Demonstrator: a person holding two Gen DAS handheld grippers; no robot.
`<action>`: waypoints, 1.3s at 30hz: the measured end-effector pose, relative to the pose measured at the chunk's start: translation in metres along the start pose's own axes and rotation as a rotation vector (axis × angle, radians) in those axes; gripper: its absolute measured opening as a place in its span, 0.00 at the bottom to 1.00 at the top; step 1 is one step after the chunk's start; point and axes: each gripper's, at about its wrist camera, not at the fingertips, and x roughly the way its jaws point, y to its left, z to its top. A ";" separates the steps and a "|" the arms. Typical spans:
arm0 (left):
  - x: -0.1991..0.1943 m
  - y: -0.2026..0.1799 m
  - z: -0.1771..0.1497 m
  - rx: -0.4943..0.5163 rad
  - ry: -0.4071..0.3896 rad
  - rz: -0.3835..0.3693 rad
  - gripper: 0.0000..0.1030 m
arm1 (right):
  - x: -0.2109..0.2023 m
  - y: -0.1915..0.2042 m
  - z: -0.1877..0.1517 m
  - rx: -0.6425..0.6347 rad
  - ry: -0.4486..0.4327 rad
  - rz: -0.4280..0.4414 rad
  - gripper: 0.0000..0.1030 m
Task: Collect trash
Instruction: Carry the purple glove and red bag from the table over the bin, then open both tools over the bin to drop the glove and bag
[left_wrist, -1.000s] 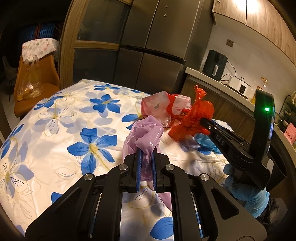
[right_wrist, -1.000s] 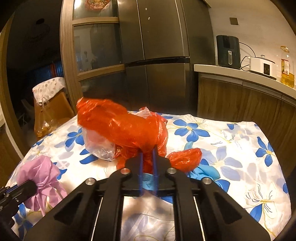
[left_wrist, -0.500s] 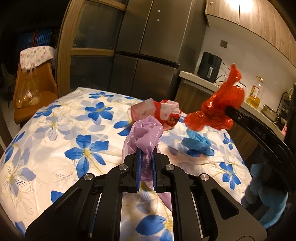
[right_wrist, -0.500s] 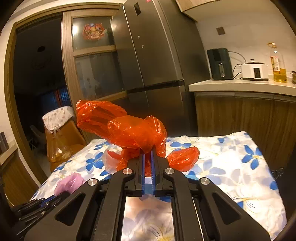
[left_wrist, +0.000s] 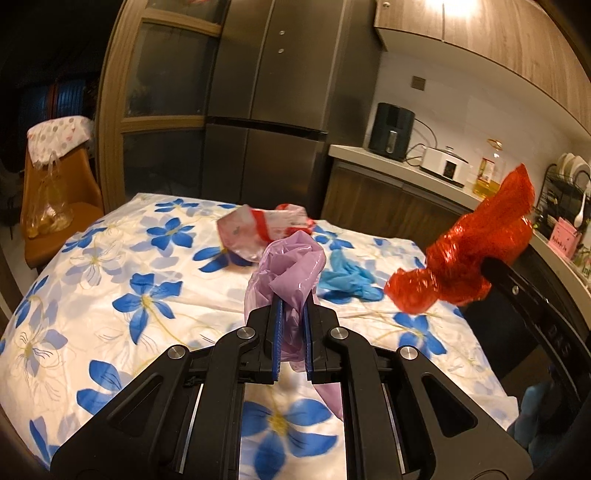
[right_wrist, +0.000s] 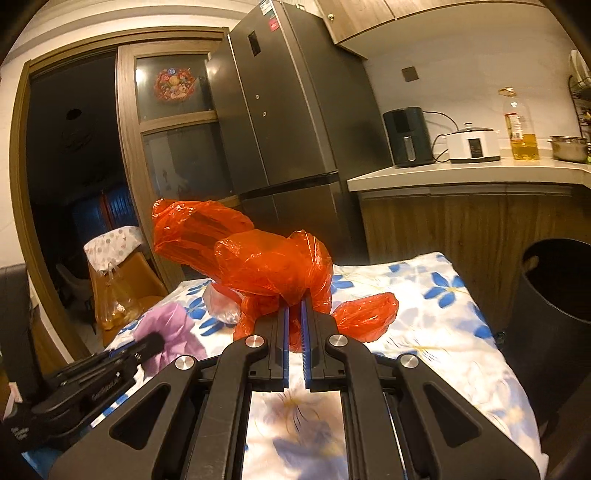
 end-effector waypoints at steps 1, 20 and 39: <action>-0.002 -0.004 -0.001 0.005 -0.002 -0.005 0.08 | -0.008 -0.003 -0.001 0.001 -0.005 -0.006 0.06; 0.012 -0.140 0.008 0.171 -0.028 -0.201 0.08 | -0.077 -0.100 0.012 0.082 -0.114 -0.248 0.06; 0.070 -0.300 0.009 0.281 -0.053 -0.544 0.08 | -0.100 -0.213 0.032 0.180 -0.210 -0.542 0.06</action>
